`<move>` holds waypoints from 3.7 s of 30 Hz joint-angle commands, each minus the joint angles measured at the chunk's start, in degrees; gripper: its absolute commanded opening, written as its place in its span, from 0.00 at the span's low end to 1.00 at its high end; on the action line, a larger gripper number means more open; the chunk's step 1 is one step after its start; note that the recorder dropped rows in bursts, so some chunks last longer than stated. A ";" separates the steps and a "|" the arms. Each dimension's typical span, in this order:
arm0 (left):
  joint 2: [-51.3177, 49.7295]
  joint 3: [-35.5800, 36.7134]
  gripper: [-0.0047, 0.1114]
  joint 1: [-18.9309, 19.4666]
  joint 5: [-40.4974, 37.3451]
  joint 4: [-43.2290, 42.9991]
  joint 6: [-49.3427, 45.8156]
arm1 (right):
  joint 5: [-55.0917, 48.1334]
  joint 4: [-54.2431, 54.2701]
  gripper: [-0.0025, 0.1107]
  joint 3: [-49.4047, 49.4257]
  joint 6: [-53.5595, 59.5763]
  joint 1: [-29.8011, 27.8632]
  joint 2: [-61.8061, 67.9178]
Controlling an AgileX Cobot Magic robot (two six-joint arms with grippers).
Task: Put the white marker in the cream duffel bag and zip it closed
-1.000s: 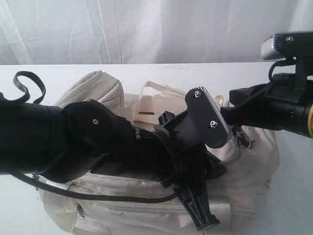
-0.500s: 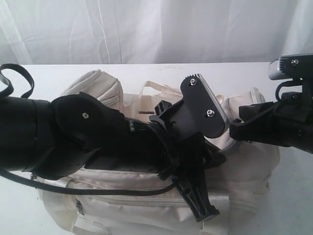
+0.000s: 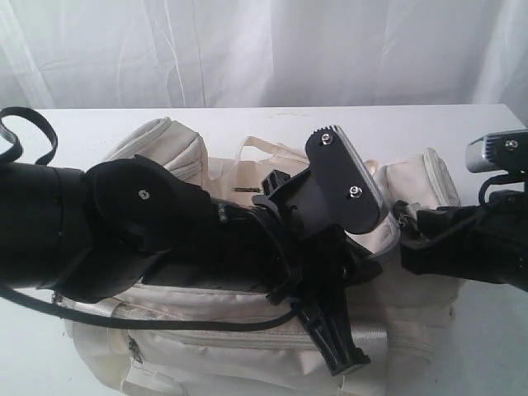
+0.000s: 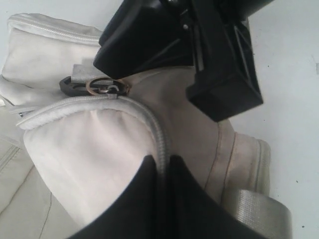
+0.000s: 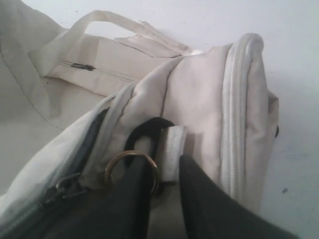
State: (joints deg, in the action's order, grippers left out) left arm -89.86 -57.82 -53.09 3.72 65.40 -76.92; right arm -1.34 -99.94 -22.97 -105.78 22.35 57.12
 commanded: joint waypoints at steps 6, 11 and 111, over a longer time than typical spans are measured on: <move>0.94 0.09 0.08 -0.28 -0.85 0.97 0.25 | 0.33 -0.01 0.21 0.30 2.15 -0.15 2.29; 0.94 0.09 0.08 -0.28 -2.55 1.23 0.25 | 0.32 -0.01 0.21 0.10 2.15 -0.15 3.55; 0.94 0.09 0.08 -0.28 -1.67 1.48 0.23 | 7.07 -0.01 0.20 3.69 37.10 -0.15 2.21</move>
State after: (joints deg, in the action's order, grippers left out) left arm -89.73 -57.71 -53.09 2.06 65.73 -76.92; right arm 6.23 -99.37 -19.77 -69.33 22.35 58.85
